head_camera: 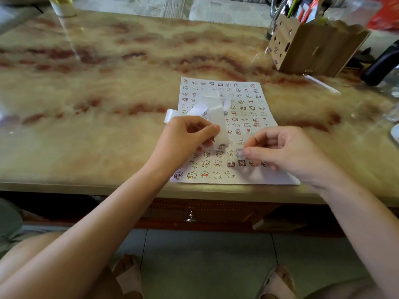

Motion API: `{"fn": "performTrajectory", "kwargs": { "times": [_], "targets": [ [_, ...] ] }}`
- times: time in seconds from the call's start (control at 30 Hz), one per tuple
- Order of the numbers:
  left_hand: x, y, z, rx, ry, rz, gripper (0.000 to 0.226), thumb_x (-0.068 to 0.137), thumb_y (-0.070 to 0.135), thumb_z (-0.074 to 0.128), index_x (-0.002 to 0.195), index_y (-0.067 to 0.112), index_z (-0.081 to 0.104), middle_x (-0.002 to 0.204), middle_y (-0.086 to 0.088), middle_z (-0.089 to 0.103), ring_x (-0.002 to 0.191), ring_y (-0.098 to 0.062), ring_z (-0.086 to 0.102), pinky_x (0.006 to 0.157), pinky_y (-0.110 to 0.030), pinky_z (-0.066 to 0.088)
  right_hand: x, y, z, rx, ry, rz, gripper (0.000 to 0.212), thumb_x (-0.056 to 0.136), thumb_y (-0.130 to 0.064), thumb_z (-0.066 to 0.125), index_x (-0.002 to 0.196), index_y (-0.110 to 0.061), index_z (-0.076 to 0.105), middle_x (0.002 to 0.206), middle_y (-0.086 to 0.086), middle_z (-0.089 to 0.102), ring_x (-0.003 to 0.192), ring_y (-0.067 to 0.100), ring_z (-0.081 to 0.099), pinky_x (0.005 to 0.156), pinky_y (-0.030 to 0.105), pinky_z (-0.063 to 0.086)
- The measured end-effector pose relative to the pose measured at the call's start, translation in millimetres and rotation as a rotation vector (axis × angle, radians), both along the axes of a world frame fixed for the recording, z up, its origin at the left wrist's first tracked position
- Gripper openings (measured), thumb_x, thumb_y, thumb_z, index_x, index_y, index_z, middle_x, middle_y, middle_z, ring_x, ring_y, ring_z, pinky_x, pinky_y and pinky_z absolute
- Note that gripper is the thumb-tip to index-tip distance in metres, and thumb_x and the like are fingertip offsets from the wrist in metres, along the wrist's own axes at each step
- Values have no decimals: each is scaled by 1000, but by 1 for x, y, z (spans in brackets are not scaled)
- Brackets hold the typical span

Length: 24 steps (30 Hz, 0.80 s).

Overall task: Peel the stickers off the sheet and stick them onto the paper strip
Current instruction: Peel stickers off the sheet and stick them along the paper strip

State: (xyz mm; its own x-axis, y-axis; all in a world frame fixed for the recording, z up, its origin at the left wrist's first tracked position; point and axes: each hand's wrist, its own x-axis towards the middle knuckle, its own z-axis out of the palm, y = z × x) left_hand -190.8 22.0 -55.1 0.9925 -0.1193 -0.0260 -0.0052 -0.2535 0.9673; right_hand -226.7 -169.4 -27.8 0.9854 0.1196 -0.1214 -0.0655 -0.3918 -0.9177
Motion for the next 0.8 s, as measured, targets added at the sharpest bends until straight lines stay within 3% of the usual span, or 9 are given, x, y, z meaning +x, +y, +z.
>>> {"fn": "performTrajectory", "kwargs": {
  "times": [0.1, 0.2, 0.5, 0.8],
  "targets": [
    [0, -1, -1, 27, -2, -1, 17, 88, 25, 67, 74, 16, 70, 68, 1, 70, 61, -6, 59, 57, -18, 48, -3, -2, -2, -47, 138, -48, 8, 77, -11, 75, 78, -5, 71, 51, -2, 63, 37, -1, 46, 39, 9, 32],
    [0, -2, -2, 44, 1, -2, 16, 88, 26, 67, 73, 19, 69, 69, 1, 71, 62, -7, 60, 60, -21, 50, -6, -1, -2, -58, 217, -72, 8, 76, -11, 77, 78, -5, 72, 51, -4, 62, 41, 1, 48, 40, 11, 41],
    [1, -1, -3, 68, -3, -5, 15, 88, 25, 66, 76, 17, 71, 69, 1, 71, 67, -14, 61, 68, -32, 53, -8, 2, -5, -60, 232, -75, 5, 76, -7, 77, 75, -4, 72, 54, -4, 63, 42, 1, 49, 44, 11, 44],
    [1, -1, -2, 76, -2, -1, 17, 88, 25, 66, 78, 13, 71, 74, -4, 73, 68, -15, 61, 65, -27, 51, -10, 4, -5, -101, 204, -70, 7, 76, -9, 77, 78, -4, 73, 59, -3, 67, 45, -1, 55, 47, 11, 45]
  ]
}}
